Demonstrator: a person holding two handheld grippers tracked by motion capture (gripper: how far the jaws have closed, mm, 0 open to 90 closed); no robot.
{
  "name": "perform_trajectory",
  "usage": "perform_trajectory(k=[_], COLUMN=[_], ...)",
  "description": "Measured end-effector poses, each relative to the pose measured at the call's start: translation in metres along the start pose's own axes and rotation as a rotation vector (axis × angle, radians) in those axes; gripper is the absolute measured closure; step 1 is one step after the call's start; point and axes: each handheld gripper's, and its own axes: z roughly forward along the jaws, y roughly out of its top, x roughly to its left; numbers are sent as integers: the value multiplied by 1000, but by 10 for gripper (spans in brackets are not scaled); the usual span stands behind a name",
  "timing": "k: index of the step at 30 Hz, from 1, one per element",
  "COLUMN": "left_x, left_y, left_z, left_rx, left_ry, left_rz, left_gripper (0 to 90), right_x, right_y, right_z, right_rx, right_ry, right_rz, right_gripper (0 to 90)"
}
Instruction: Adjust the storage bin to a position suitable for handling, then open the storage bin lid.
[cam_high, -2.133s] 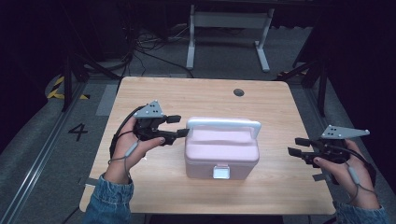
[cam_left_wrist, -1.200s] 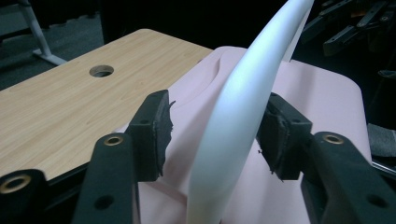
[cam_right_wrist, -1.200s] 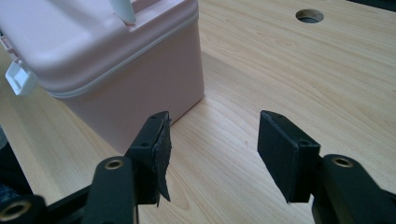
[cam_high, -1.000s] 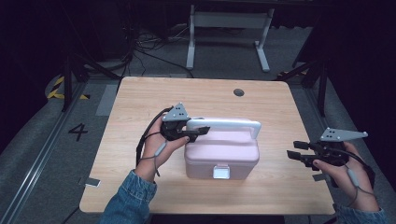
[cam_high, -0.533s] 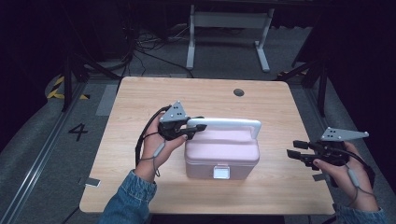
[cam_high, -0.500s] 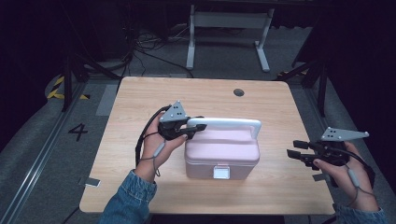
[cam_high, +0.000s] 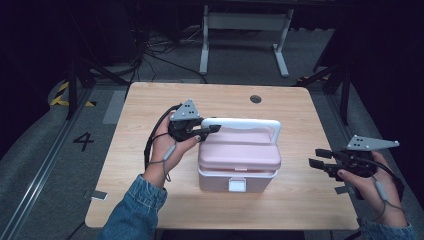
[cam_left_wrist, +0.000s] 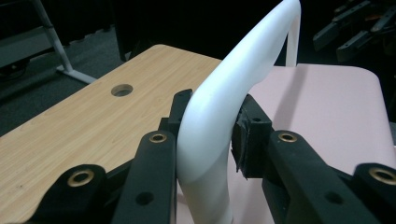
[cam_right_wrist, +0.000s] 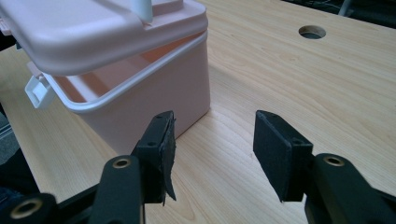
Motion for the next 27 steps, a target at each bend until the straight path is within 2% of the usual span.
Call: perform_trajectory(k=[6, 8, 10, 18, 26, 27], left_x=[9, 10, 13, 24, 34, 40], left_y=[8, 10, 13, 18, 20, 19], left_z=[2, 3, 4, 7, 12, 14], left_rx=[3, -1, 11, 9, -18, -32], left_ry=[5, 11, 18, 24, 37, 41], left_rz=[-26, -23, -14, -43, -53, -65], left_gripper=[724, 725, 728, 727, 731, 734], right_x=[1, 1, 2, 5, 12, 15], right_y=[1, 2, 2, 4, 9, 11], right_z=[-3, -3, -1, 5, 11, 13], right_rx=[-15, -14, -13, -11, -35, -42], right_ry=[-5, -6, -7, -7, 61, 76], right_rz=[-4, -4, -7, -10, 2, 2], right_gripper=[498, 500, 502, 487, 483, 487])
